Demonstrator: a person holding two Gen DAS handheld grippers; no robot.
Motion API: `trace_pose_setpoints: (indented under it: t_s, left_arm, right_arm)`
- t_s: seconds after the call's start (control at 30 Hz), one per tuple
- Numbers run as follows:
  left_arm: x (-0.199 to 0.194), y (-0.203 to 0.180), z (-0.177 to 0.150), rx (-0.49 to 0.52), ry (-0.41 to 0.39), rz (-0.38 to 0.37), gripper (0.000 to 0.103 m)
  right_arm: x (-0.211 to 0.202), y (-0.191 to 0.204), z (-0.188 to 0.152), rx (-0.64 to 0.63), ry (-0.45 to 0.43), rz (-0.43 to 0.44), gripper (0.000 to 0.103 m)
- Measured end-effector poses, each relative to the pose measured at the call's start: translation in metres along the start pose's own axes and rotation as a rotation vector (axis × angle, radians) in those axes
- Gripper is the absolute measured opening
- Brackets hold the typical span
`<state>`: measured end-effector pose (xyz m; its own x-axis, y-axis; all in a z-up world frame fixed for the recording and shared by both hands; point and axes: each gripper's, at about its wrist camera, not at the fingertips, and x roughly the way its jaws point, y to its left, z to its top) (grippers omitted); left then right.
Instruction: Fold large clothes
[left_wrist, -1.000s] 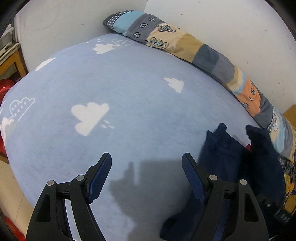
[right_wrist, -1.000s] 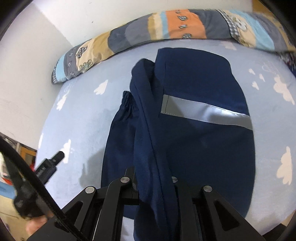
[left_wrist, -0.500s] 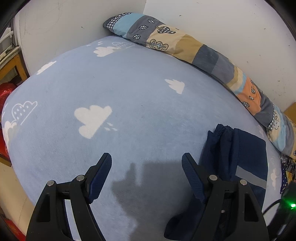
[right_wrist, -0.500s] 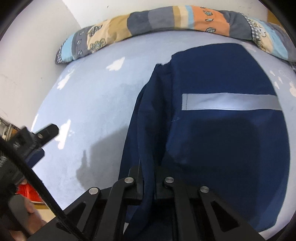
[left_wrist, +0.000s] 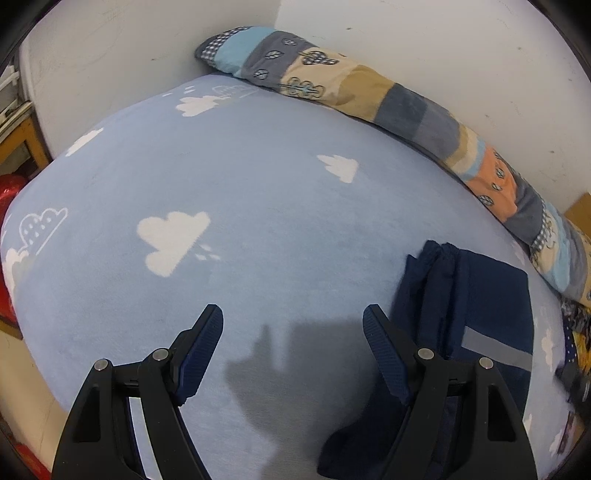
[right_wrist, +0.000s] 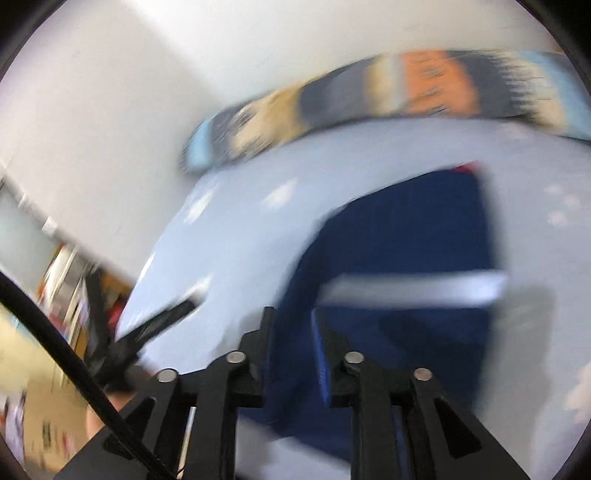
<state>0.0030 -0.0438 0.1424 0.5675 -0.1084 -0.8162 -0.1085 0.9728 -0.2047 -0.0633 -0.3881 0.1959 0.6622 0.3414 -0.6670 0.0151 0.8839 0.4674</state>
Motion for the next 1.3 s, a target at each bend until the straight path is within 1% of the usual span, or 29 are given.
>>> trace_pose_setpoints:
  t_s: [0.07,0.13,0.2,0.27,0.33,0.37,0.4,0.43,0.47,0.5,0.53,0.57,0.63,0.67,0.7,0.77,0.8,0.83,0.87,0.9,0.93,0.97,1.03,1.1,1.13,1.17,1.2,1.23,1.3]
  left_arm:
    - [-0.002,-0.012,-0.002,0.019,-0.003,-0.037,0.077]
    - [-0.006,-0.029,-0.004,0.046,-0.013,-0.081,0.077]
    - [-0.011,-0.052,-0.008,0.090,-0.023,-0.145,0.077]
    - [-0.012,-0.079,-0.018,0.153,-0.015,-0.239,0.077]
    - [-0.009,-0.102,-0.029,0.215,0.020,-0.309,0.077]
    - [-0.005,-0.114,-0.035,0.254,0.046,-0.344,0.077]
    - [-0.002,-0.121,-0.039,0.276,0.068,-0.361,0.077]
    - [0.003,-0.128,-0.044,0.294,0.092,-0.365,0.077]
    - [0.008,-0.133,-0.047,0.316,0.118,-0.359,0.077]
    - [0.013,-0.135,-0.050,0.328,0.129,-0.335,0.077]
    - [0.014,-0.134,-0.050,0.328,0.124,-0.312,0.077]
    - [0.015,-0.131,-0.049,0.328,0.113,-0.293,0.077]
    - [0.018,-0.124,-0.044,0.313,0.114,-0.286,0.077]
    - [0.020,-0.120,-0.042,0.296,0.120,-0.276,0.077]
    - [0.023,-0.117,-0.040,0.283,0.123,-0.267,0.077]
    - [0.026,-0.114,-0.039,0.269,0.133,-0.258,0.077]
    - [0.027,-0.115,-0.039,0.270,0.135,-0.254,0.077]
    - [0.026,-0.115,-0.039,0.272,0.133,-0.247,0.077]
    - [0.025,-0.115,-0.039,0.277,0.124,-0.241,0.077]
    - [0.023,-0.114,-0.039,0.283,0.117,-0.240,0.077]
    - [0.021,-0.114,-0.039,0.284,0.113,-0.243,0.077]
    - [0.021,-0.113,-0.039,0.282,0.115,-0.251,0.077]
    - [0.021,-0.114,-0.041,0.282,0.119,-0.264,0.077]
    - [0.021,-0.120,-0.046,0.304,0.124,-0.265,0.077]
    - [0.022,-0.124,-0.049,0.322,0.128,-0.260,0.077]
    - [0.023,-0.128,-0.049,0.329,0.125,-0.253,0.077]
    - [0.022,-0.128,-0.048,0.325,0.116,-0.248,0.077]
    - [0.021,-0.124,-0.044,0.295,0.105,-0.255,0.077]
    - [0.021,-0.112,-0.036,0.229,0.100,-0.268,0.077]
  right_arm:
    - [-0.007,-0.047,0.015,0.050,-0.019,-0.112,0.026]
    - [-0.005,-0.086,0.022,0.084,-0.023,-0.209,0.026]
    - [0.006,-0.110,0.027,0.113,-0.010,-0.248,0.026]
    - [0.019,-0.135,0.030,0.158,-0.009,-0.284,0.026]
    - [0.031,-0.152,0.033,0.171,0.007,-0.319,0.026]
    - [0.041,-0.156,0.036,0.184,0.011,-0.322,0.026]
    - [0.046,-0.160,0.039,0.185,0.014,-0.317,0.026]
    - [0.059,-0.158,0.042,0.179,0.029,-0.316,0.026]
    - [0.063,-0.154,0.045,0.168,0.032,-0.329,0.016]
    - [0.069,-0.141,0.044,0.116,0.026,-0.356,0.009]
    - [0.074,-0.122,0.042,0.053,0.032,-0.394,0.007]
    - [0.087,-0.101,0.038,-0.046,0.039,-0.469,0.006]
    - [0.111,-0.082,0.029,-0.159,0.062,-0.539,0.006]
    - [0.123,-0.083,0.025,-0.177,0.082,-0.544,0.006]
    - [0.137,-0.081,0.019,-0.228,0.122,-0.557,0.006]
    - [0.146,-0.073,0.014,-0.354,0.153,-0.603,0.006]
    - [0.141,-0.070,0.014,-0.381,0.153,-0.599,0.006]
    - [0.126,-0.068,0.018,-0.360,0.130,-0.554,0.005]
    - [0.109,-0.068,0.020,-0.318,0.101,-0.501,0.006]
    - [0.090,-0.069,0.021,-0.276,0.074,-0.418,0.006]
    - [0.079,-0.068,0.020,-0.266,0.068,-0.378,0.009]
    - [0.065,-0.067,0.016,-0.267,0.055,-0.358,0.016]
    - [0.046,-0.067,0.003,-0.257,0.040,-0.305,0.017]
    - [0.035,-0.072,-0.016,-0.239,0.055,-0.241,0.017]
    - [0.037,-0.072,-0.024,-0.240,0.060,-0.228,0.017]
    - [0.045,-0.072,-0.036,-0.243,0.092,-0.208,0.024]
    - [0.054,-0.070,-0.049,-0.261,0.104,-0.216,0.027]
    - [0.066,-0.064,-0.062,-0.318,0.105,-0.251,0.033]
    - [0.096,-0.058,-0.080,-0.408,0.145,-0.322,0.036]
